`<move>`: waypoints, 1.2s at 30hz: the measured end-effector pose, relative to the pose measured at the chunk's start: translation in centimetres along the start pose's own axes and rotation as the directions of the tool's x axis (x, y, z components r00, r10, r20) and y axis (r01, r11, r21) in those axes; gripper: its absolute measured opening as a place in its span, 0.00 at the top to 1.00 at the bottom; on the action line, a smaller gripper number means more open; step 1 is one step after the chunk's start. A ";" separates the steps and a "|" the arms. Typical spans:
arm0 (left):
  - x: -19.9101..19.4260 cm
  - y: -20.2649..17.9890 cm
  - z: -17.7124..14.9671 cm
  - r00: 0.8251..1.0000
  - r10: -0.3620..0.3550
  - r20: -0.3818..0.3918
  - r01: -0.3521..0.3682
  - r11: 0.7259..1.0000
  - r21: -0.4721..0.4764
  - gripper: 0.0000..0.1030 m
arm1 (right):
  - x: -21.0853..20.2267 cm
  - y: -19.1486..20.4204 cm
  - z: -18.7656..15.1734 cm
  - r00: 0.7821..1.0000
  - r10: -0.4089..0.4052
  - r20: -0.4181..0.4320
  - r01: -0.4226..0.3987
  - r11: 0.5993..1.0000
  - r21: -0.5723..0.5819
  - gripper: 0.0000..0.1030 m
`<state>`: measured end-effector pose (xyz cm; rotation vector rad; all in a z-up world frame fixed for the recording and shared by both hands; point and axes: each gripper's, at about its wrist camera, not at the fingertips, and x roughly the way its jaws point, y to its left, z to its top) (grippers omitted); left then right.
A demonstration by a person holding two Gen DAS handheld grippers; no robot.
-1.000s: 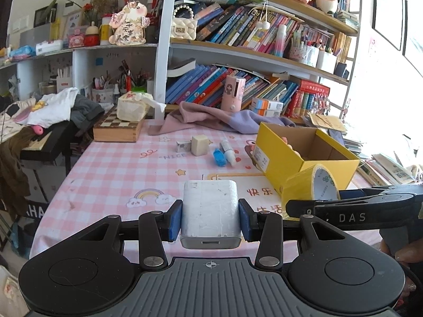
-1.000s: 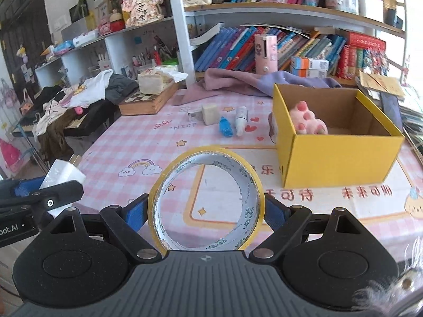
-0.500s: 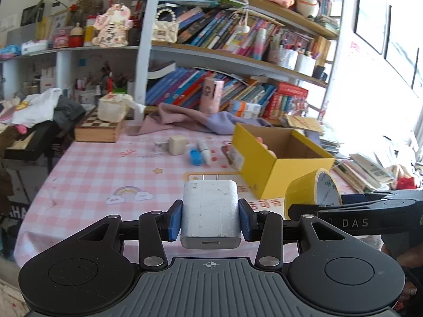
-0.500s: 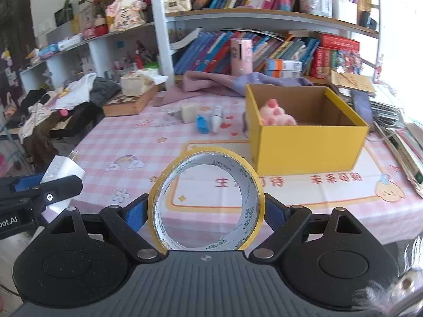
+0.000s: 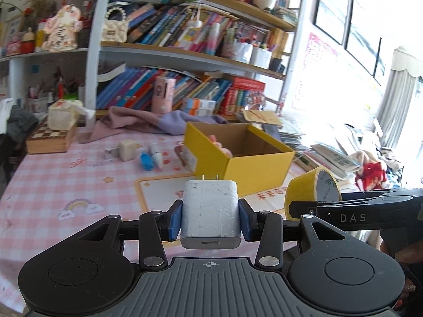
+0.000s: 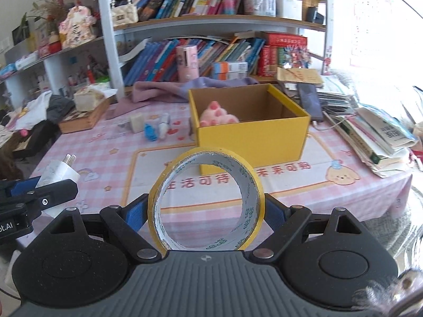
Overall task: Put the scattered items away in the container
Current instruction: 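Carry the tape roll with the right tool while the left tool carries the adapter over the yellow box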
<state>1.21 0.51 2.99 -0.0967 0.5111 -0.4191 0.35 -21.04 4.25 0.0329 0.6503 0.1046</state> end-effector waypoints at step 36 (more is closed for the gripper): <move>13.3 -6.1 6.0 0.989 -0.144 -0.045 0.149 0.980 0.133 0.60 | 7.3 -10.9 5.6 0.992 -0.124 0.011 0.123 0.988 0.096 0.16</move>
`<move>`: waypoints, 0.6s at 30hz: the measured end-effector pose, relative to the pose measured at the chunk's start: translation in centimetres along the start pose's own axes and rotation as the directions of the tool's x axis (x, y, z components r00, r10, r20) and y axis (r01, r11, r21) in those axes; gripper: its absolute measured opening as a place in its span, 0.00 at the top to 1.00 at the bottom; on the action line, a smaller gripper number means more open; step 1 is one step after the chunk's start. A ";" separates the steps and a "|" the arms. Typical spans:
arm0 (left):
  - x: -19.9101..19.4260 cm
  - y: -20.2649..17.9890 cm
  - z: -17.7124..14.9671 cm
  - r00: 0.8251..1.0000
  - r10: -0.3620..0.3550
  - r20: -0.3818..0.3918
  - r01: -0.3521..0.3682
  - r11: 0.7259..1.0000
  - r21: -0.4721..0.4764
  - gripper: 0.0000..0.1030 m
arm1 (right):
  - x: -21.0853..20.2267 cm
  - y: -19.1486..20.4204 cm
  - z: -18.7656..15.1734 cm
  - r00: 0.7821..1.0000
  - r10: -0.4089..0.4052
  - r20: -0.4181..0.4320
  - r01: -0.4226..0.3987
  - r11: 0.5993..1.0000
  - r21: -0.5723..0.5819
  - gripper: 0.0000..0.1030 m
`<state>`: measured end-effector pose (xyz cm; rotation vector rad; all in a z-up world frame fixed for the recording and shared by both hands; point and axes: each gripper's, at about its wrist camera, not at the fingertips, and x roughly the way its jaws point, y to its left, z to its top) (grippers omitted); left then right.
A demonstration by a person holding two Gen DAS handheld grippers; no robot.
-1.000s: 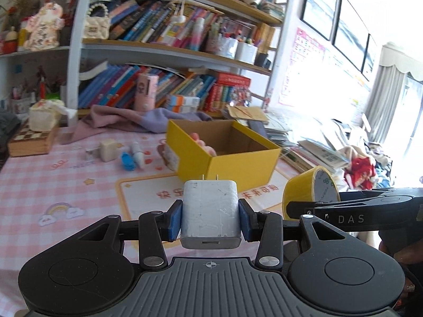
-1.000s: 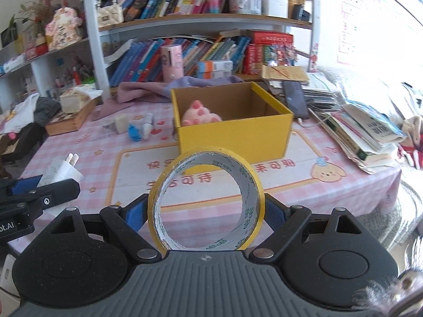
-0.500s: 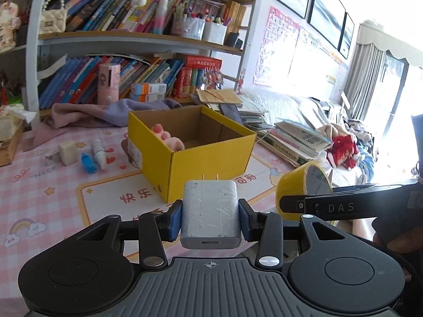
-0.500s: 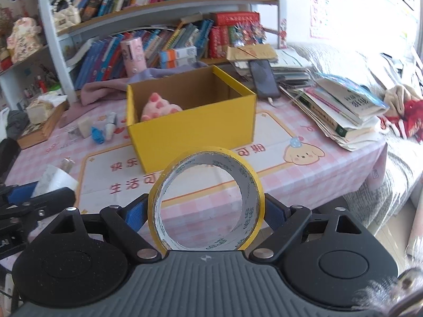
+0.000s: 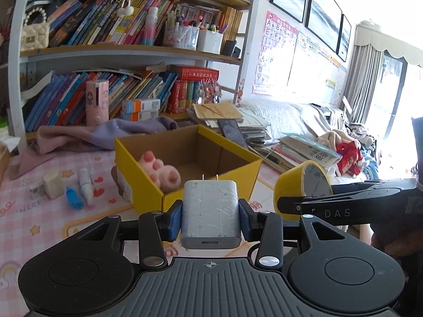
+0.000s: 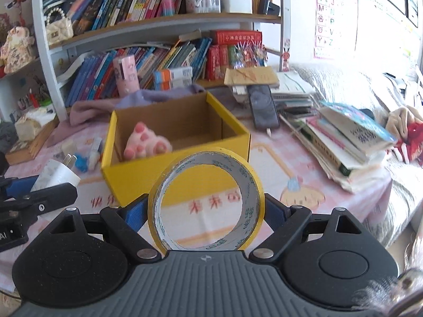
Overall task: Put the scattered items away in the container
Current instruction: 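Carry the tape roll with the right tool while the left tool carries the adapter over the yellow box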
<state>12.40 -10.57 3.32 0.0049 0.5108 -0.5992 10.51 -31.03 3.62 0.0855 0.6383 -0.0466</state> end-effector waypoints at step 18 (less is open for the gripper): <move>9.0 0.3 5.2 0.987 0.162 0.011 -0.161 0.985 -0.067 0.60 | 9.3 -3.1 9.7 0.980 0.186 0.063 -0.174 0.971 -0.166 0.16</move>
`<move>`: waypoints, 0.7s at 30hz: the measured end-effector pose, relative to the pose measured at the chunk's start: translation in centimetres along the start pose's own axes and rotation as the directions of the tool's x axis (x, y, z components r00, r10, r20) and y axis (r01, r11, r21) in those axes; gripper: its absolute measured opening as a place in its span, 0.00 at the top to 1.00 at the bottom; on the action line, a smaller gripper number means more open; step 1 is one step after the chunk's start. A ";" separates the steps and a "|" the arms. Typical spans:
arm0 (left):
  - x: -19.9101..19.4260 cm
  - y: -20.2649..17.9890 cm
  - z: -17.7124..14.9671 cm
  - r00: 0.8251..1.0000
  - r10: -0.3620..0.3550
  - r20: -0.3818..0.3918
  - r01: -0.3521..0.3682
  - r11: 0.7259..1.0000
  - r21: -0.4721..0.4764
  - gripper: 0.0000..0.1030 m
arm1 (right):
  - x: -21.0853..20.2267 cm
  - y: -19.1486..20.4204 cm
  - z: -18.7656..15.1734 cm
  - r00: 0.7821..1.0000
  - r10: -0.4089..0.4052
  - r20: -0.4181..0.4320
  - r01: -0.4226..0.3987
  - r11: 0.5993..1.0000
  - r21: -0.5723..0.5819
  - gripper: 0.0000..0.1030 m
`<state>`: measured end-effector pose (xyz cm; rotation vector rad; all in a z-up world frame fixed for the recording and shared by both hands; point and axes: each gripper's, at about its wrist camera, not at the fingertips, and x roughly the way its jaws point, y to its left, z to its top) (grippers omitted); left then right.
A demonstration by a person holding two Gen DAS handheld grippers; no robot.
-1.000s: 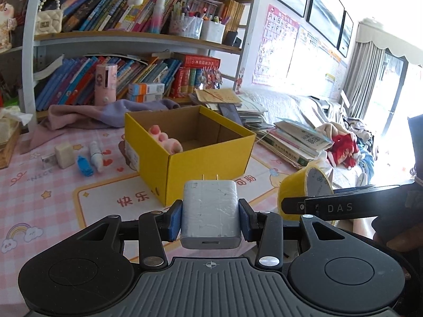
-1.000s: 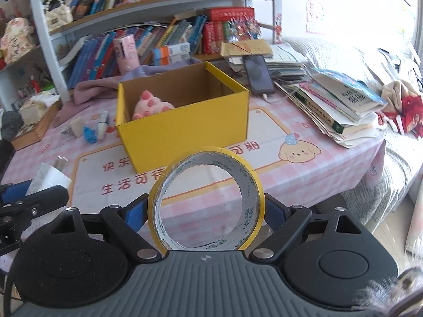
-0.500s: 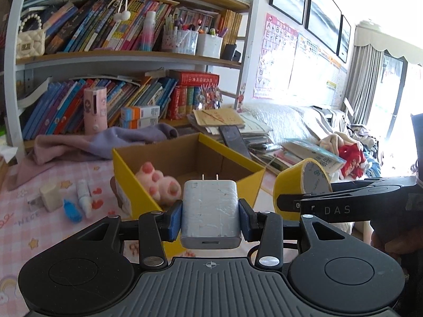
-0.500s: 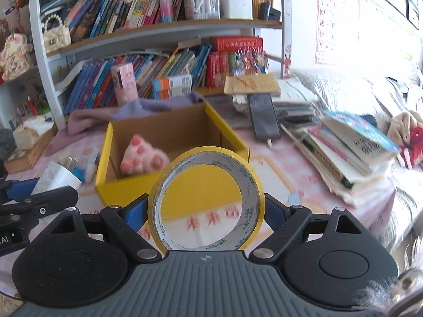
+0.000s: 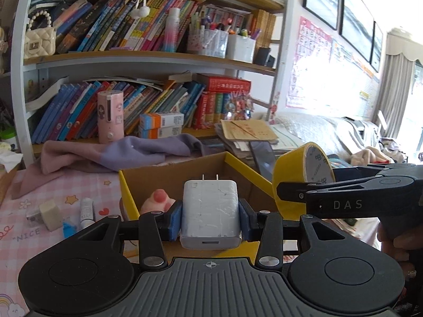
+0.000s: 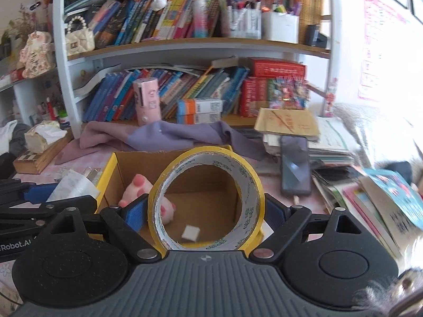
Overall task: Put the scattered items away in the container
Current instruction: 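Carry the tape roll with the right tool while the left tool carries the adapter over the yellow box, then open the right tool to drop the tape roll in while the left tool drops the adapter in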
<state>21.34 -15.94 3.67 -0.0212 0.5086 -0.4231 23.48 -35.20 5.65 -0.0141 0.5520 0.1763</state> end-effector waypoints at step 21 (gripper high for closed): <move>9.9 -1.5 -1.1 0.963 0.112 -0.246 -0.106 0.994 0.036 0.60 | 16.4 -0.1 3.0 0.947 0.148 -0.285 -0.204 0.963 -0.178 0.16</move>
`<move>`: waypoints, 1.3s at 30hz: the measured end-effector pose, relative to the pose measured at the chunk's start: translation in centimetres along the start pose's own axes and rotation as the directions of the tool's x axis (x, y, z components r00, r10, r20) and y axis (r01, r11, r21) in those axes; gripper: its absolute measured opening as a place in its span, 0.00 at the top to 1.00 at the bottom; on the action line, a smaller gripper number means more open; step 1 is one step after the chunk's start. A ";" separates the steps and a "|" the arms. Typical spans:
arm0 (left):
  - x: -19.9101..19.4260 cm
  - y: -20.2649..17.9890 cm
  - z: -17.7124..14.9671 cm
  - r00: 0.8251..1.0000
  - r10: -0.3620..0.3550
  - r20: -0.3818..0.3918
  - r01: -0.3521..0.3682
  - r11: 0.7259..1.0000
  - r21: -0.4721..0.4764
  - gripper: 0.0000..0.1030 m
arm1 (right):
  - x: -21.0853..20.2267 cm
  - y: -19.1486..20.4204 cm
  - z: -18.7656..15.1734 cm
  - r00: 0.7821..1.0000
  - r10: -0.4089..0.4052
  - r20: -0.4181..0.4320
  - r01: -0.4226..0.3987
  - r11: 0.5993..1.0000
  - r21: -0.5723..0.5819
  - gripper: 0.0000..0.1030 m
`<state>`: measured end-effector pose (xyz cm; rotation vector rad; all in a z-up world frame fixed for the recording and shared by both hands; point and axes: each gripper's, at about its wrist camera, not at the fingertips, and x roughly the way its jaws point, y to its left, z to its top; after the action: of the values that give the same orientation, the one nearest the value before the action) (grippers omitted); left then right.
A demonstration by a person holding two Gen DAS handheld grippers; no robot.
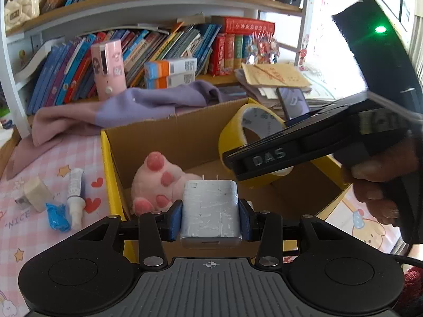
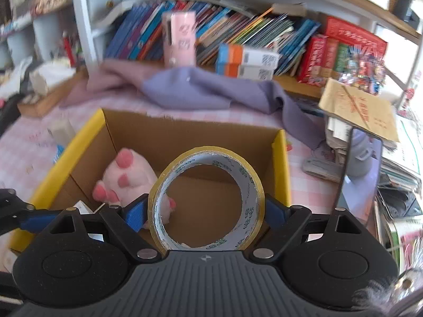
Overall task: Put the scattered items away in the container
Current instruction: 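Open the right tool to drop the tape roll in while the left tool drops the adapter in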
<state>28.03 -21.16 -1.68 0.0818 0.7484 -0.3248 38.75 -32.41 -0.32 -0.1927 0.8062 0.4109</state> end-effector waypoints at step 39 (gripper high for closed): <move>-5.6 0.2 -0.2 0.988 0.081 0.129 -0.075 0.996 -0.050 0.26 | -5.6 1.7 -0.2 0.984 0.016 0.180 -0.011 0.999 -0.030 0.10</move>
<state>24.15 -19.45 1.99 0.0466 0.6205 -0.2359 34.38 -32.49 3.60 -0.1747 0.6242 0.4463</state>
